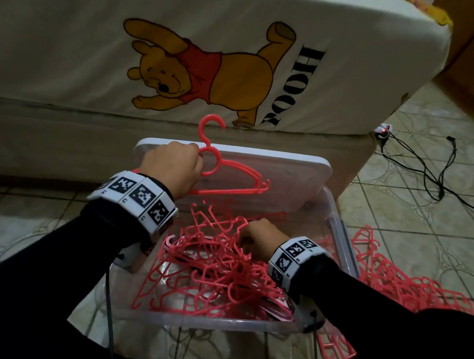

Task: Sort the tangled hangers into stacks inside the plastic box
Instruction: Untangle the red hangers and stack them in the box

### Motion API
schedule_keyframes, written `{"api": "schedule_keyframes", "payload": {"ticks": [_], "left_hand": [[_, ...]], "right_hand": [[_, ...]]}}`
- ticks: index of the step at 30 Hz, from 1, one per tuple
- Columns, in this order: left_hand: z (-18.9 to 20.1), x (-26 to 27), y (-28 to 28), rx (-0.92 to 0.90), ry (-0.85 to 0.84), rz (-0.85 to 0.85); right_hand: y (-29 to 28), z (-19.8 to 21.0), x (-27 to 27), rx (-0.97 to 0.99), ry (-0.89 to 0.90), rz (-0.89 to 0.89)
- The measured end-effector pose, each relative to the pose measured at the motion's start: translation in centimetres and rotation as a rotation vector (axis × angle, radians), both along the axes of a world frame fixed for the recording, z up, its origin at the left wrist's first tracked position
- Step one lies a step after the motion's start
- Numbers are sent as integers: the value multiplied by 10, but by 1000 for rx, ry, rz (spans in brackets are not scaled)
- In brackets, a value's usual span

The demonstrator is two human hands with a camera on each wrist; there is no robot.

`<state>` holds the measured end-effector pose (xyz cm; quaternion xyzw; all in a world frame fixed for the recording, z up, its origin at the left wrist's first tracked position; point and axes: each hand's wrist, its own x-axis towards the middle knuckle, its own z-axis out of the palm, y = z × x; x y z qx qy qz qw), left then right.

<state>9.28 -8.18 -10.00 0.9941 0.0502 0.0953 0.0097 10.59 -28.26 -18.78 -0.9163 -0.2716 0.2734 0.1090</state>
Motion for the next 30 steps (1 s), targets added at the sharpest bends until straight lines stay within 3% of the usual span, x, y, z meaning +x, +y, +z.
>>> {"api": "schedule_keyframes", "payload": {"ticks": [11,19,25,30], "left_hand": [[0,-2,5,10,-11,1],[1,-3,6,-22,-24,21],[4,-4,8,-51,-29,22],[8,-3,9,-101,-116,29]], "right_hand": [[10,5,11,-67,-38,3],[32,16,-4,72,-38,115],[22,42,-10,364,42,-25],[0,76,-8,671,425,-102]]}}
